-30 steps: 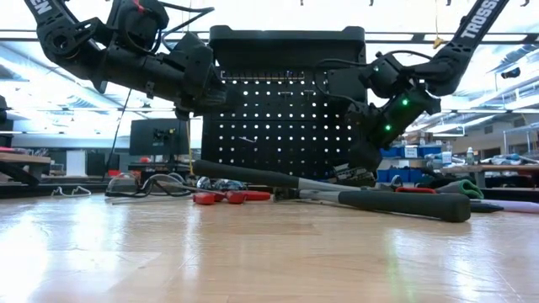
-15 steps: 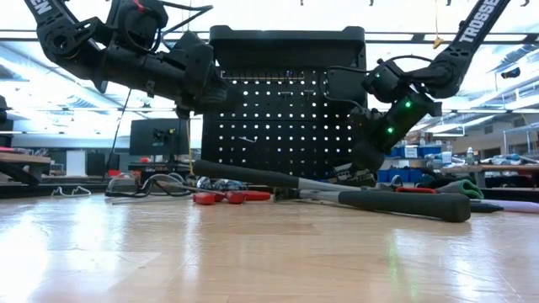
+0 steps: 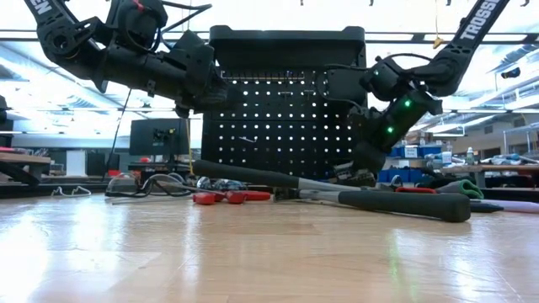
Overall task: Hang tools onto peg board
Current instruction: Remove the terminal block from the bottom basket of the peg board
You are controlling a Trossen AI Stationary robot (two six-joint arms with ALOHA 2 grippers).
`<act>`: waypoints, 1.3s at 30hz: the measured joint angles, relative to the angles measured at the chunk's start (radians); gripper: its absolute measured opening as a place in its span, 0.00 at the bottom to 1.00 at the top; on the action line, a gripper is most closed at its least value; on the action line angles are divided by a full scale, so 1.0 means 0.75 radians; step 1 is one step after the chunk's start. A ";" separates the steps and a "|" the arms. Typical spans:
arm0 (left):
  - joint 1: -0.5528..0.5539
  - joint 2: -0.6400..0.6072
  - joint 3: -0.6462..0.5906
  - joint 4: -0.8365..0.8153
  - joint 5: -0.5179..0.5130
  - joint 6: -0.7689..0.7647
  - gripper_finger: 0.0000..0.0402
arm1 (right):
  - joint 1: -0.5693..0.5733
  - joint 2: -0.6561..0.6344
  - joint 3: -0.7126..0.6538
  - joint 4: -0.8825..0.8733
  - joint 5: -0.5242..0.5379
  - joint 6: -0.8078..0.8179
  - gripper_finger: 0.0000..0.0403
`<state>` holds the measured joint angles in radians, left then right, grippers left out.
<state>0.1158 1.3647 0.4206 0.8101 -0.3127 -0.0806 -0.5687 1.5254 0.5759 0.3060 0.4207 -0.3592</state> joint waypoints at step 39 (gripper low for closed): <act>-0.054 -0.001 0.000 0.042 0.000 0.032 0.51 | 0.742 -0.570 -0.079 -0.969 -0.007 1.159 0.52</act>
<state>0.0753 1.3643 0.4206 0.8415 -0.3126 -0.0563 -0.0124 1.0980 0.5168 -0.4210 0.4152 0.5098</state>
